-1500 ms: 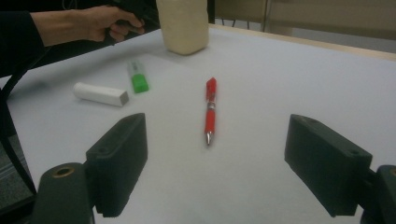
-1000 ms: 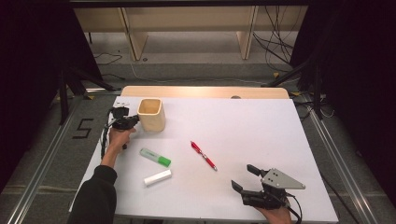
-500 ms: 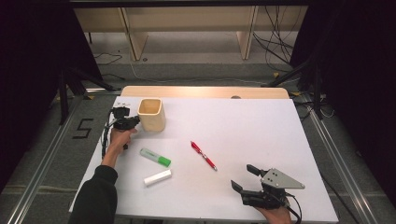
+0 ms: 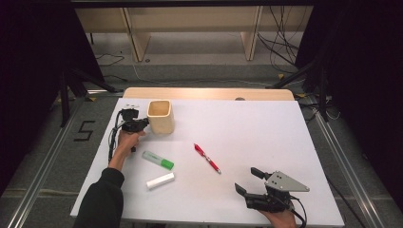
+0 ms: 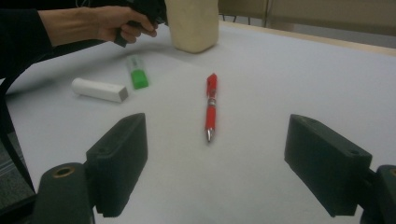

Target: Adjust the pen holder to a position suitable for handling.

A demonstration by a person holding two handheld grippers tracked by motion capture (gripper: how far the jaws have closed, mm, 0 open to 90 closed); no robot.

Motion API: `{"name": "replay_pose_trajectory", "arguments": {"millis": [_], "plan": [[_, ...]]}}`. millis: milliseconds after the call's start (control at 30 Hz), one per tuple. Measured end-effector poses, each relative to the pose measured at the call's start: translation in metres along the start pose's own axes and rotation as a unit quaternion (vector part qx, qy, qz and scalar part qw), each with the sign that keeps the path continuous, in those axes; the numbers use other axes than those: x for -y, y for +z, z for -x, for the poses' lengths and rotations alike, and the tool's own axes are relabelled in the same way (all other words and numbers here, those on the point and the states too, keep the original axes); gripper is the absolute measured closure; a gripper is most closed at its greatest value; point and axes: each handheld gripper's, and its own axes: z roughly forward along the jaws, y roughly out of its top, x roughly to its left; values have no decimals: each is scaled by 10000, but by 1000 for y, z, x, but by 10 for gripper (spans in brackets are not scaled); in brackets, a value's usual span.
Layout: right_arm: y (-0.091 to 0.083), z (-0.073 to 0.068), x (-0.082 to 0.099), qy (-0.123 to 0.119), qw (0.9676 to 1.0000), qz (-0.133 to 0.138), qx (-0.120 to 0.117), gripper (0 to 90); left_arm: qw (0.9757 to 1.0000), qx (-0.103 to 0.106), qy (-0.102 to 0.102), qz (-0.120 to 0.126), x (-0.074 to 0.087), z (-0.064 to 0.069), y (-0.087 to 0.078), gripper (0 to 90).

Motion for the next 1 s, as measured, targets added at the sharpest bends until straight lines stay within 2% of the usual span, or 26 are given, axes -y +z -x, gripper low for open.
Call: {"name": "replay_pose_trajectory", "arguments": {"millis": [267,367,433,467,600,1000], "plan": [[0,0,0,-16,10000,5,7,222,9996,113,229,-133,-5,20,7,895],[-1,-1,-1,-22,10000,16,12,222,9994,148,275,-140,-6,33,12,895],[-1,-1,-1,-27,10000,20,9,222,9993,178,305,-143,-6,36,13,895],[-1,-1,-1,-27,10000,16,8,222,9990,202,360,-159,-6,43,16,895],[-1,-1,0,-39,10000,2,9,223,9984,227,467,-206,-8,56,20,895],[-1,0,-1,-44,10000,10,-7,223,9968,388,648,-247,-11,88,34,895]]}}
